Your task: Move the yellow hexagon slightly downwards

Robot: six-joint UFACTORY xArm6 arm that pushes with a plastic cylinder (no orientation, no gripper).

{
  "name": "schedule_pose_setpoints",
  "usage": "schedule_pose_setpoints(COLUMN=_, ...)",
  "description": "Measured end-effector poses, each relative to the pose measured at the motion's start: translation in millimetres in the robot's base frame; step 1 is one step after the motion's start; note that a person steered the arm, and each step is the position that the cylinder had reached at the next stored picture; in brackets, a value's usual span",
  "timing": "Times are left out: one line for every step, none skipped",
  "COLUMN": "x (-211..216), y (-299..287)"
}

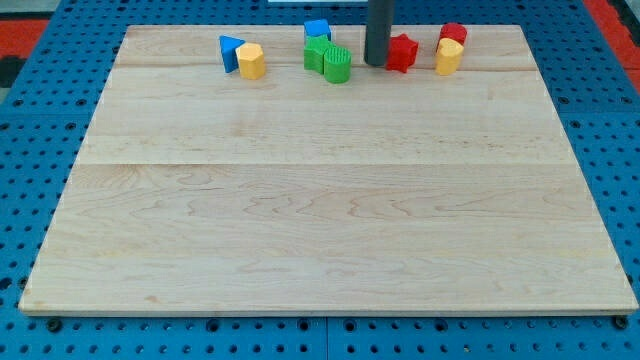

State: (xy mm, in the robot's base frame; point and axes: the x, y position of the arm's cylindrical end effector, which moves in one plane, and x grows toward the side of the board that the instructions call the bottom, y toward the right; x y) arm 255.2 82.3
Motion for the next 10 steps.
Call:
schedule_pose_setpoints(x=-8.6, y=25.7)
schedule_pose_setpoints(x=-0.1, y=27.1)
schedule_pose_setpoints(x=58.2, y=12.4)
schedule_pose_setpoints(x=110.4, y=-32.6)
schedule_pose_setpoints(x=120.4, y=-151.7)
schedule_pose_setpoints(x=88.0, y=-263.8)
schedule_pose_setpoints(x=24.9, y=-301.9)
schedule_pose_setpoints(x=-39.9, y=-284.9)
schedule_pose_setpoints(x=-51.0, y=-237.1)
schedule_pose_setpoints(x=-26.1, y=-204.9)
